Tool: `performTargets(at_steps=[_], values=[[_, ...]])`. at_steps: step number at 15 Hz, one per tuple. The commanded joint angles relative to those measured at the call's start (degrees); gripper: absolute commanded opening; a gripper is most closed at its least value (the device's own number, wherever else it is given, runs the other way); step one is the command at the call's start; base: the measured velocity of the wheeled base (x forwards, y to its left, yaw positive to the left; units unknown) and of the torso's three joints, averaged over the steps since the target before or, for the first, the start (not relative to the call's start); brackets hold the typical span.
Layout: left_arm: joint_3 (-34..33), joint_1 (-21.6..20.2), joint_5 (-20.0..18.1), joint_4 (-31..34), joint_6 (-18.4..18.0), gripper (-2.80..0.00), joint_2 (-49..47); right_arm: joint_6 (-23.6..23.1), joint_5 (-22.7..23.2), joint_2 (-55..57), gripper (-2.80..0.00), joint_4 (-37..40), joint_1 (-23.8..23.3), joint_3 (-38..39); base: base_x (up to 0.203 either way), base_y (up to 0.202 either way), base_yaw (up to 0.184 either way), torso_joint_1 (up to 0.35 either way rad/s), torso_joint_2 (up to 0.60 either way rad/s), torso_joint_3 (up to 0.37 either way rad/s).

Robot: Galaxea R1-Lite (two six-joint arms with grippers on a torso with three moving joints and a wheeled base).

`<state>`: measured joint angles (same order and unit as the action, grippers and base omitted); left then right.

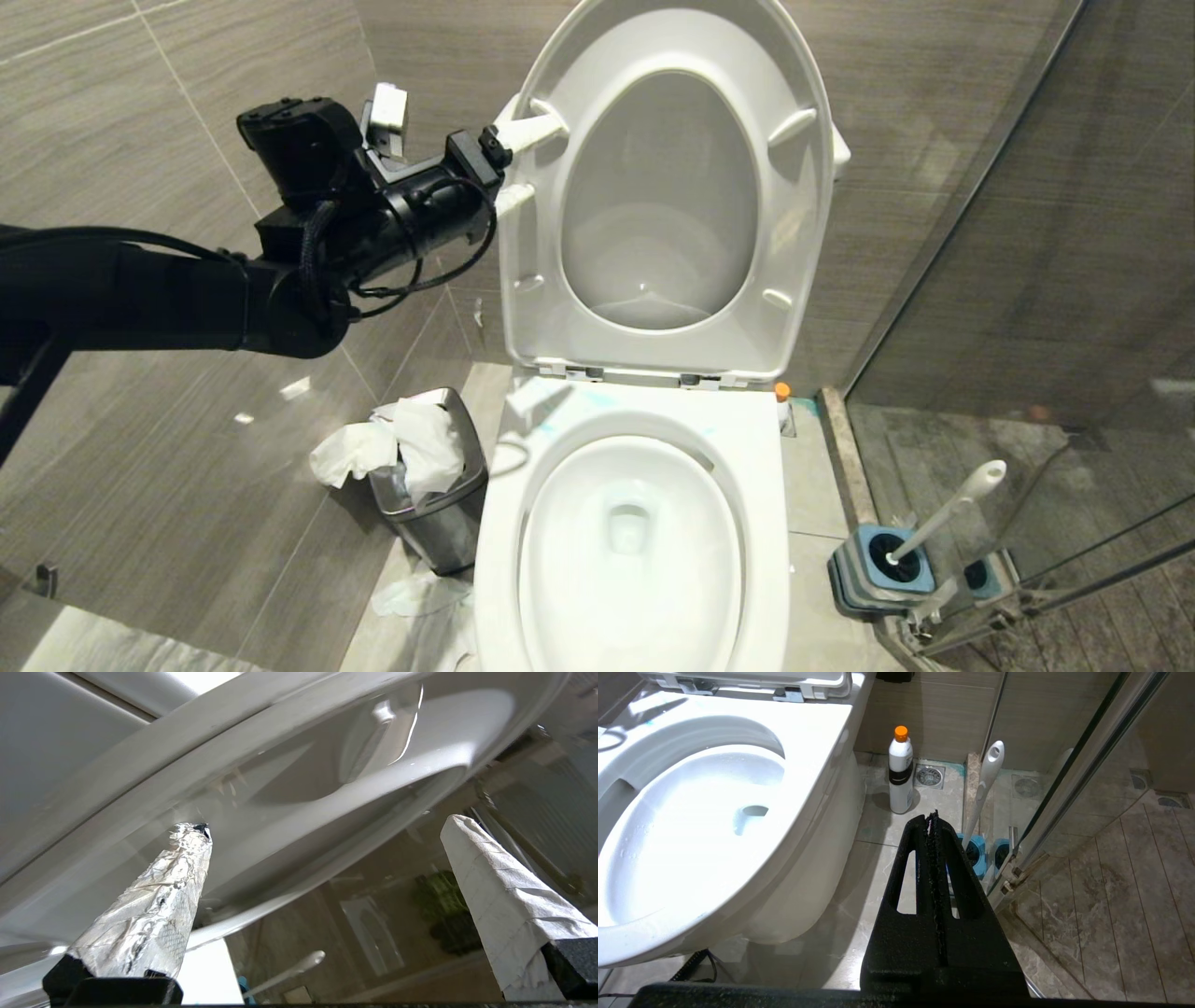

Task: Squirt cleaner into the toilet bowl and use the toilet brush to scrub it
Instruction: Use the left hand to lift the toilet lid slightly

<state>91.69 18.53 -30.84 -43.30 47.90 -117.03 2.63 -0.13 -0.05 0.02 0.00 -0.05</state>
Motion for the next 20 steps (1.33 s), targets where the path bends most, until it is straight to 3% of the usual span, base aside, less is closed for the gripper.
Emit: performTargets(at_steps=[1,7,11,14,17,20], values=[[4.06,1.22,2.99,1.98,-0.51,0.0,-2.77,0.01,-0.04,0.05,-2.8,-0.02,0.0,-0.04,0.0,0.0,0.0,0.0,0.0,0.0],[6.48,3.82,5.31,5.99,-1.7,0.0,-1.0,0.01,-0.04,0.05,-2.8,0.01,0.0,0.02,0.0,0.0,0.0,0.0,0.0,0.0],[6.74,6.18,12.55,5.58,-6.16,0.0,-3.39,0.01,-0.04,0.05,-2.8,0.06,0.0,0.05,0.0,0.0,0.0,0.0,0.0,0.0],[6.7,6.85,14.28,3.61,-7.8,0.0,-4.84,0.01,-0.04,0.05,-2.8,-0.02,0.0,-0.04,0.0,0.0,0.0,0.0,0.0,0.0],[6.75,8.62,18.94,1.65,-10.1,0.0,-5.84,0.01,-0.04,0.05,-2.8,0.06,0.0,-0.04,0.0,0.0,0.0,0.0,0.0,0.0],[6.75,9.06,19.24,1.64,-11.0,0.0,-5.66,0.01,-0.04,0.05,-2.8,0.06,0.0,-0.04,0.0,0.0,0.0,0.0,0.0,0.0]])
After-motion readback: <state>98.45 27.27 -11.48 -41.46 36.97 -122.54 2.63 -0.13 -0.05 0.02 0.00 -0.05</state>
